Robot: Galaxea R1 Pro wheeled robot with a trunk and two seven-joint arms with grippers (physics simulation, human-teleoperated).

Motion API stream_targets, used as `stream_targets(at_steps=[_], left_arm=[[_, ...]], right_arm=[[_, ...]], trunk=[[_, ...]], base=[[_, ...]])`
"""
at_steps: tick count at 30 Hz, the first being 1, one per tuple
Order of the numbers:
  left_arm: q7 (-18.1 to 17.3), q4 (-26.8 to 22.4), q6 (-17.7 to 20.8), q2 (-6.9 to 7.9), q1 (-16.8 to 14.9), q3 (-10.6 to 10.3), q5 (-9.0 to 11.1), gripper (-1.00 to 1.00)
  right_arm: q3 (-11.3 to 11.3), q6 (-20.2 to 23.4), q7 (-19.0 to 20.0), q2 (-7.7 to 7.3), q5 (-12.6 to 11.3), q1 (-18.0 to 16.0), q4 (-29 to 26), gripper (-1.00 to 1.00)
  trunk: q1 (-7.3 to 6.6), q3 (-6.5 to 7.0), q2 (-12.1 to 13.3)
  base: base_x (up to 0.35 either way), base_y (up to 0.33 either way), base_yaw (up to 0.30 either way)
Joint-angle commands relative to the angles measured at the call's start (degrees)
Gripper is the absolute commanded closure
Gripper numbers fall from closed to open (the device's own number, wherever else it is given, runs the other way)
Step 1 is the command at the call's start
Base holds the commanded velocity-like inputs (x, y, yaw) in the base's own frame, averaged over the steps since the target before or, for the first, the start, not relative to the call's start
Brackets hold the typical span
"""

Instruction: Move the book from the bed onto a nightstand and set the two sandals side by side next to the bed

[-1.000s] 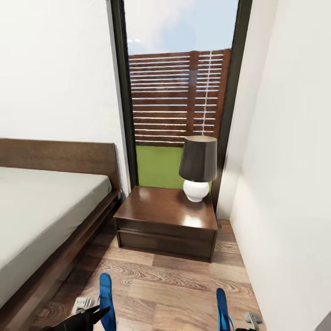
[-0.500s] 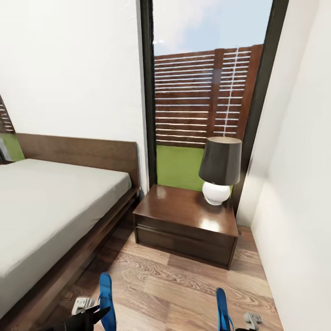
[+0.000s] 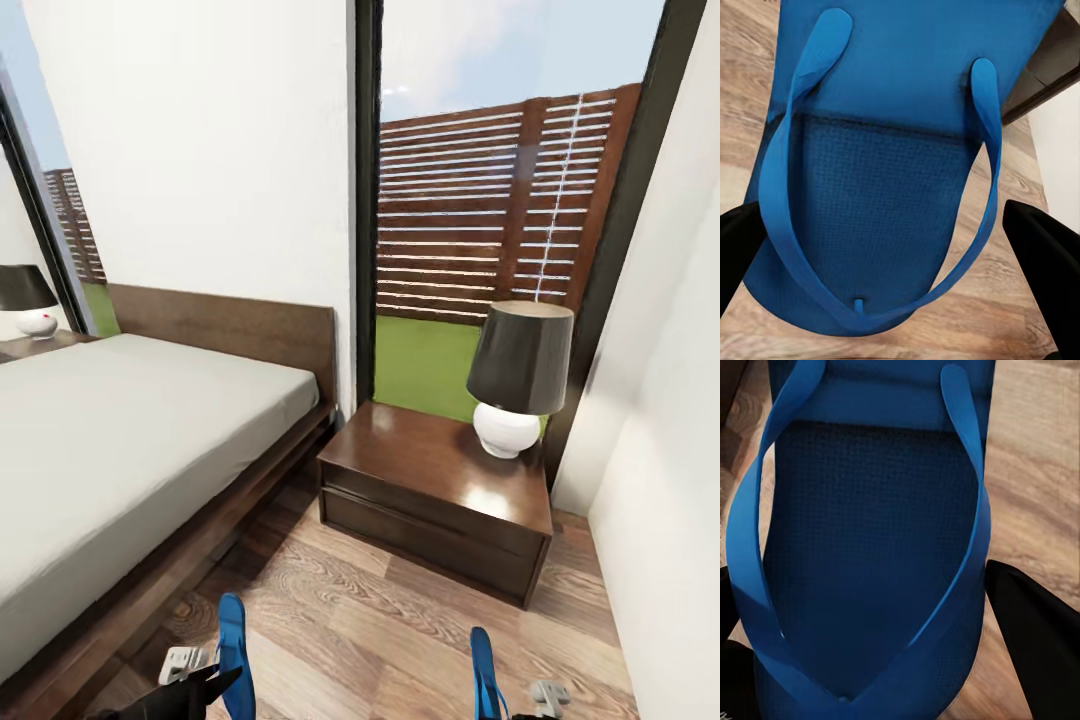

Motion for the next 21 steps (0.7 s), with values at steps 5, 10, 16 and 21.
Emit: stream_targets(at_steps=[5, 10, 16, 21], left_arm=[[-0.4, 0.0, 0.2, -0.07, -0.1, 0.5, -0.5, 1.00], [-0.4, 0.0, 0.2, -0.07, -0.1, 0.5, -0.5, 1.00], [-0.4, 0.0, 0.2, -0.07, -0.1, 0.5, -0.5, 1.00], [-0.4, 0.0, 0.2, -0.07, -0.1, 0.5, -0.5, 1.00]], right_arm=[[-0.1, 0.2, 0.2, -0.02, -0.3, 0.0, 0.0, 1.00], [-0.1, 0.2, 0.2, -0.02, -0.3, 0.0, 0.0, 1.00], [-0.1, 0.2, 0.2, -0.04, -0.3, 0.0, 0.0, 1.00], [-0.1, 0.2, 0.2, -0.03, -0.3, 0.0, 0.0, 1.00]], trunk=[[-0.01, -0.06, 0.0], [-0.01, -0.06, 0.0], [-0.01, -0.06, 0.0], [-0.01, -0.06, 0.0]], base=[[0.000, -0.006, 0.287], [0.000, 0.000, 0.287], [0.000, 0.000, 0.287], [0.000, 0.000, 0.287]])
